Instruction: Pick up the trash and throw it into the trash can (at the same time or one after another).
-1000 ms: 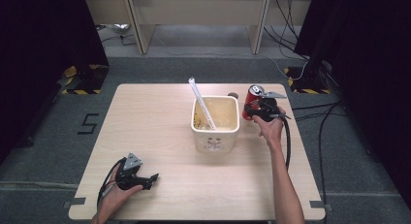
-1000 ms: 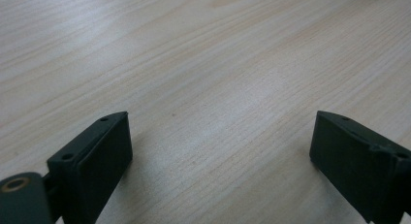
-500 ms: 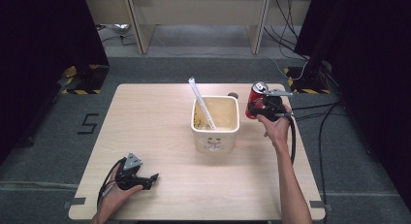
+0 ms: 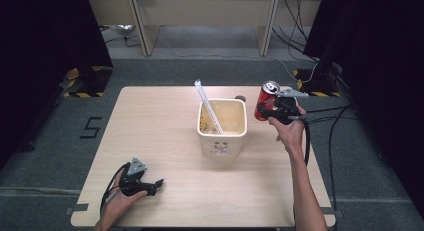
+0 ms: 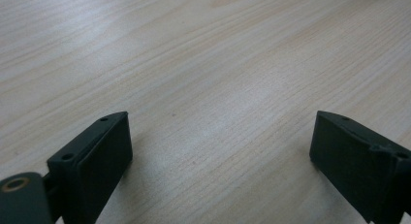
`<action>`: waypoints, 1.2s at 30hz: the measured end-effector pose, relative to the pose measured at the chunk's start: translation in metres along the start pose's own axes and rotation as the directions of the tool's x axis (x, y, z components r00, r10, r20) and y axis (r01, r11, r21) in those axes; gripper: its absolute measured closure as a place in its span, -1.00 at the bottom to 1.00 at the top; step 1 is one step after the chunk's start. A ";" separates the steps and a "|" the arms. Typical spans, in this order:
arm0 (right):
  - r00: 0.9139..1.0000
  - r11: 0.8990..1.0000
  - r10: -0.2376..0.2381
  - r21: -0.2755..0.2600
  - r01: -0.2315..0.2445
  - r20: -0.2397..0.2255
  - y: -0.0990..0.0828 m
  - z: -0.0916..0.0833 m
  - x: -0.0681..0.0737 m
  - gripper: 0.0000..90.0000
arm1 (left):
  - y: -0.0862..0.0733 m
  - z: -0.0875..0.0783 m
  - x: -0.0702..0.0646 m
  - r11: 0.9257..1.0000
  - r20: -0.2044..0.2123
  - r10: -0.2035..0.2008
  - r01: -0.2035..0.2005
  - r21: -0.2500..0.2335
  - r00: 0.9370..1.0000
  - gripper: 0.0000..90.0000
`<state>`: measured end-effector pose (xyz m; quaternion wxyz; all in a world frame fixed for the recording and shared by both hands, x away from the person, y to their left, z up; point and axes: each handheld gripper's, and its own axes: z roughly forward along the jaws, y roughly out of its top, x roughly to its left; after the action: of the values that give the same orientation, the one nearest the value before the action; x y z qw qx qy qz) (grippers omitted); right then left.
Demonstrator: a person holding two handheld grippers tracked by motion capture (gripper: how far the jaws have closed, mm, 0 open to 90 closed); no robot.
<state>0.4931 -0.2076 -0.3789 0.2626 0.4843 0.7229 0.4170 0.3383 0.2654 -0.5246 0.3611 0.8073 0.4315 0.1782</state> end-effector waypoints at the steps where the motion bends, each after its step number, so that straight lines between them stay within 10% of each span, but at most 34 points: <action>1: 1.000 1.000 0.000 0.000 0.000 0.000 0.000 0.000 0.000 -0.23 | 0.000 0.000 0.000 1.000 0.000 0.000 0.000 0.000 1.000 -0.84; 36: 0.991 0.994 -0.078 -0.086 0.069 -0.111 0.040 -0.045 0.037 -0.22 | 0.000 0.000 0.000 1.000 0.000 0.001 -0.001 0.001 1.000 -0.84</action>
<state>0.4626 -0.1817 -0.3208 0.2558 0.4214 0.7364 0.4634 0.3384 0.2655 -0.5245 0.3605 0.8077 0.4313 0.1781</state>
